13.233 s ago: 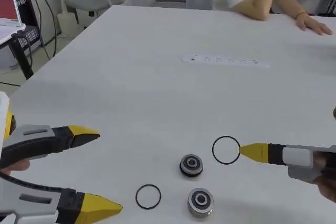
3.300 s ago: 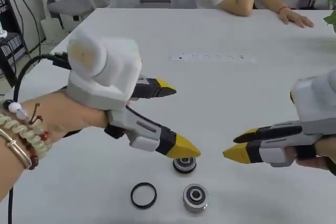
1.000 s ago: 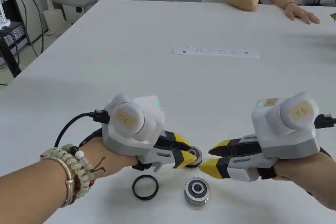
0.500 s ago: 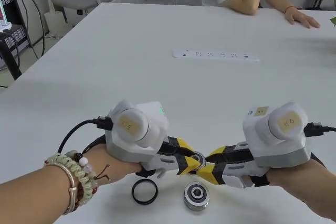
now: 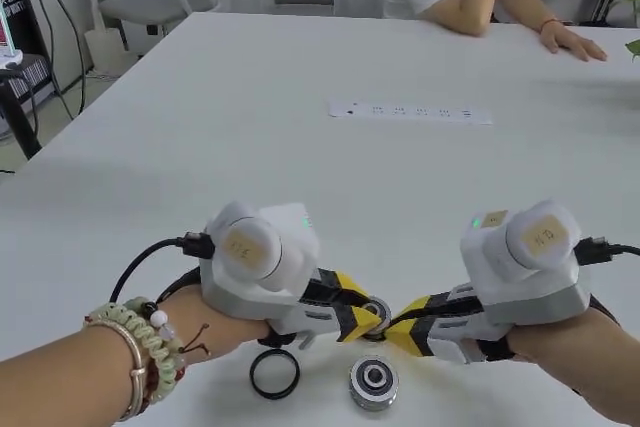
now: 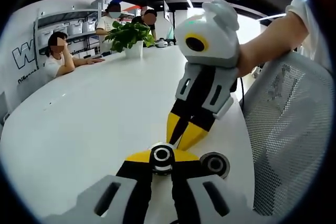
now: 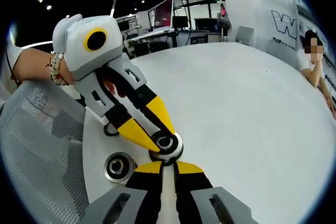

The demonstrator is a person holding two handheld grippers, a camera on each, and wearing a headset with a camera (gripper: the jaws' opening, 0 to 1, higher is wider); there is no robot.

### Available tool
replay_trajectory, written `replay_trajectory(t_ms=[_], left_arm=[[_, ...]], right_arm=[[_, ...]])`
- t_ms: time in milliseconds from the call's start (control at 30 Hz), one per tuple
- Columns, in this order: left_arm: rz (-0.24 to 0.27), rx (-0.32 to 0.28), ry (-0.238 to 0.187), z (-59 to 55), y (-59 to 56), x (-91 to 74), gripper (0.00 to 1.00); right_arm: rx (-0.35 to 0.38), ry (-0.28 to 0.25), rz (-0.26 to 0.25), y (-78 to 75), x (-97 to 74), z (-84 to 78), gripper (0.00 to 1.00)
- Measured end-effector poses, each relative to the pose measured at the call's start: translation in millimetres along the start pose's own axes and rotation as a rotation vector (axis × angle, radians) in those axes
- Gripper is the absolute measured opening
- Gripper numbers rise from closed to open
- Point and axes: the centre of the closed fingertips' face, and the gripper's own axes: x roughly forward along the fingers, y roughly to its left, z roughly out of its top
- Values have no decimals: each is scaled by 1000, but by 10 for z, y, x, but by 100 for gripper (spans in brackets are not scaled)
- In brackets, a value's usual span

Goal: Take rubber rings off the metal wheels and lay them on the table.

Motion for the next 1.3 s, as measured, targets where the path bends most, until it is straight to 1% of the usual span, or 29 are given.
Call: replay_trajectory(t_ms=[100, 200, 367, 433, 667, 800, 967, 1133, 1167, 1200, 1233, 1267, 1300], left_arm=[[1, -4, -1, -1, 2, 1, 8], [5, -7, -1, -2, 7, 3, 8], [6, -8, -1, -5, 12, 3, 8], [5, -6, -1, -5, 10, 3, 7], [1, 0, -1, -1, 1, 7, 7], [-1, 0, -3, -1, 0, 8, 7], [1, 0, -3, 0, 1, 6, 7], [3, 0, -2, 1, 2, 4, 7], [4, -1, -2, 2, 3, 3, 7], [4, -2, -2, 3, 2, 3, 7], [4, -1, -2, 3, 2, 5, 7], [5, -2, -3, 3, 2, 5, 7], [5, -3, -3, 2, 2, 5, 7]], right_arm=[[2, 7, -8, -7, 2, 1, 4], [-1, 21, -41, -61, -2, 17, 0], [55, 27, -51, -80, -13, -2, 0], [64, 29, -62, -105, -21, -7, 0], [145, 17, -52, -122, -49, -16, 0], [175, 10, -51, -122, -61, -9, 0], [192, 1, -59, -134, -73, 4, 0], [177, 5, -75, -131, -74, 4, 0], [147, 7, -96, -149, -83, 19, 0], [111, -10, -123, -181, -95, 63, 0], [86, 3, -135, -185, -108, 81, 0], [90, 4, -124, -150, -102, 90, 0], [86, 0, -129, -149, -103, 94, 0]])
